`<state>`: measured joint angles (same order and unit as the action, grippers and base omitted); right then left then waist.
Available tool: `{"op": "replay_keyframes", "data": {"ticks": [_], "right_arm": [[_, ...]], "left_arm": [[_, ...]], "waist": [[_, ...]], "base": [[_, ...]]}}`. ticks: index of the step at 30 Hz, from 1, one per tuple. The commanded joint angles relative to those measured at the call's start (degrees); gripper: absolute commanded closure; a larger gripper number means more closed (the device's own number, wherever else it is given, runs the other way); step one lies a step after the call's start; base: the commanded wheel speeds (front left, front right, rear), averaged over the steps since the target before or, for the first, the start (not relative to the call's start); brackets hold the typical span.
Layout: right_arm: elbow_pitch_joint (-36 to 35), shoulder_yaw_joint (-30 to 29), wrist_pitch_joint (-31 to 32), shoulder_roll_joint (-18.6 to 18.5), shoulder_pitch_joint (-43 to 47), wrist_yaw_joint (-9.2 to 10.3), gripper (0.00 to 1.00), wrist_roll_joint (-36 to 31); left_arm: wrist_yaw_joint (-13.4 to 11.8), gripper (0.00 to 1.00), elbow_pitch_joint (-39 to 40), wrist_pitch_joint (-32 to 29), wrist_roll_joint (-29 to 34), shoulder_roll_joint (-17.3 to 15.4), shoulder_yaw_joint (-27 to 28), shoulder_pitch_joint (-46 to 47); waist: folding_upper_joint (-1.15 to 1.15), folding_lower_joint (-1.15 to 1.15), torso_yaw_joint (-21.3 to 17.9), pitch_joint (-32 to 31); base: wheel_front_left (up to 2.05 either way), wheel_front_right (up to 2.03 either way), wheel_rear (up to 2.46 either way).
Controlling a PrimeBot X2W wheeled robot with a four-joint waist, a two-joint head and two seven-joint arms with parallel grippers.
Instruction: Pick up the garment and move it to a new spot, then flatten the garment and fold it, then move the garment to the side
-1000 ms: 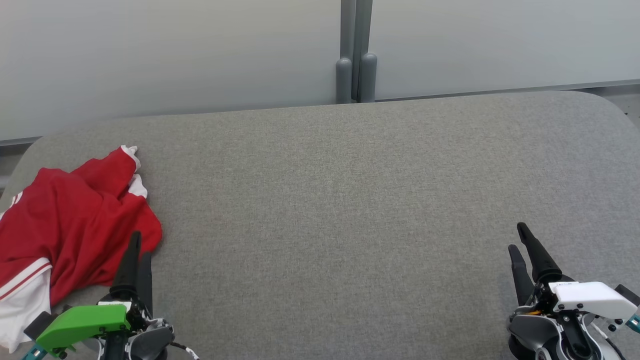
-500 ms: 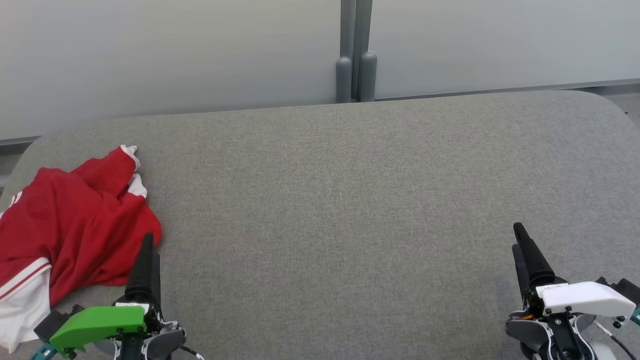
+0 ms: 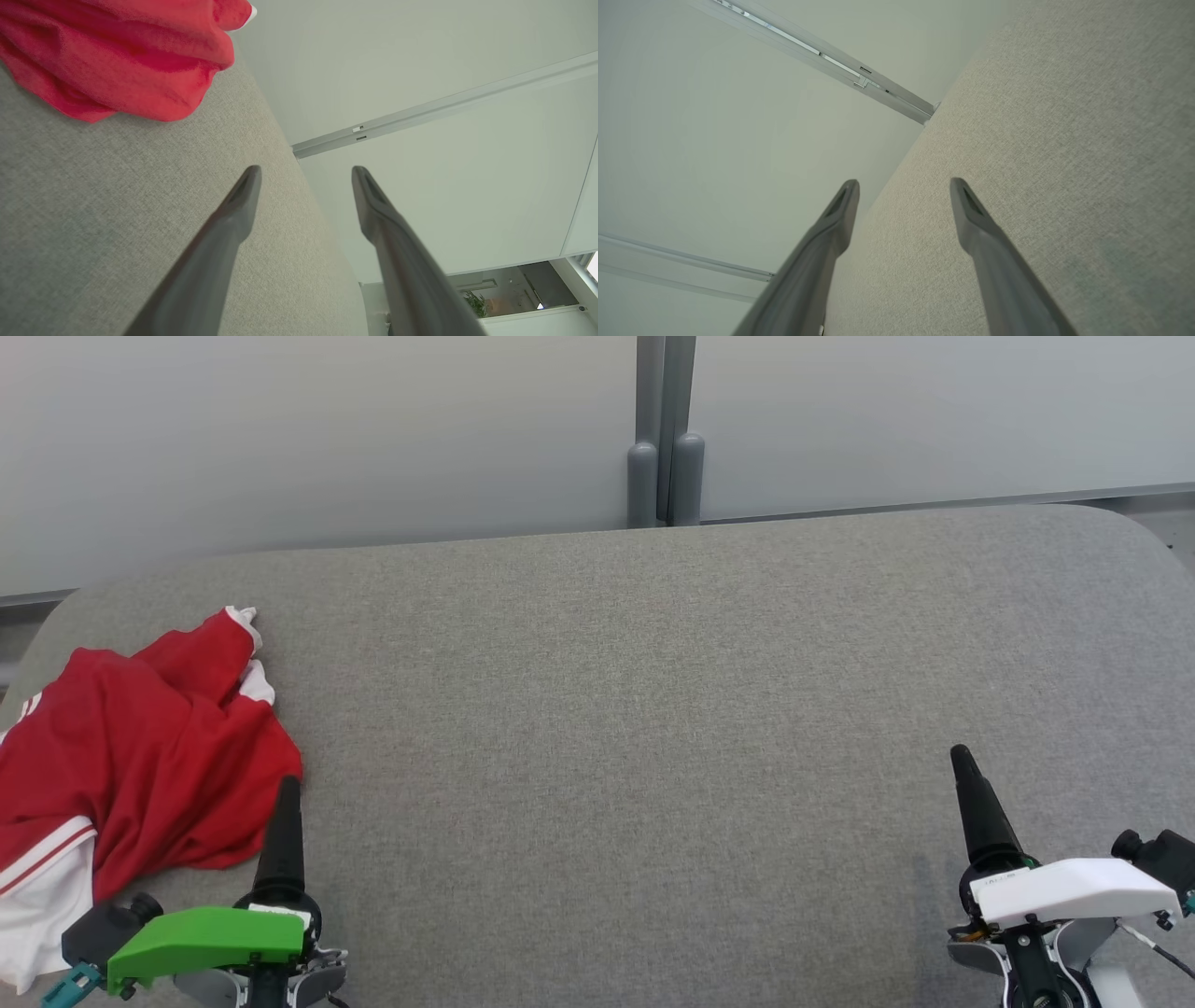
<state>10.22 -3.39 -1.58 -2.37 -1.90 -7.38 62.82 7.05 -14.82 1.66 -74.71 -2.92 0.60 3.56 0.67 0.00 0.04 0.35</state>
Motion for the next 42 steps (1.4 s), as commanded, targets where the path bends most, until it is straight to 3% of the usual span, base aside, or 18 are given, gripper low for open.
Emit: {"op": "replay_keyframes", "data": {"ticks": [1,22,42], "right_arm": [[-1.3,0.1,-0.8,-0.4,-0.3,-0.11,0.00,-3.6],[-2.9,3.1,-4.8,-2.9,0.8,-0.13,0.00,-25.2],[-2.1,5.0,-7.8,-4.9,2.4,-0.15,0.00,-36.9]], "left_arm": [[-0.1,0.00,0.8,0.7,3.8,-0.9,-0.2,0.2],[0.5,0.00,1.5,4.7,29.8,-1.6,0.2,-1.5],[0.5,0.00,0.6,7.7,44.9,-2.4,-1.3,-3.5]], "waist": [[-0.18,0.00,0.0,0.0],[-0.29,0.00,0.0,0.1],[-0.39,0.00,0.2,-0.4]], "base": [[0.00,0.00,0.00],[0.00,0.00,0.00],[0.00,0.00,0.00]]}}
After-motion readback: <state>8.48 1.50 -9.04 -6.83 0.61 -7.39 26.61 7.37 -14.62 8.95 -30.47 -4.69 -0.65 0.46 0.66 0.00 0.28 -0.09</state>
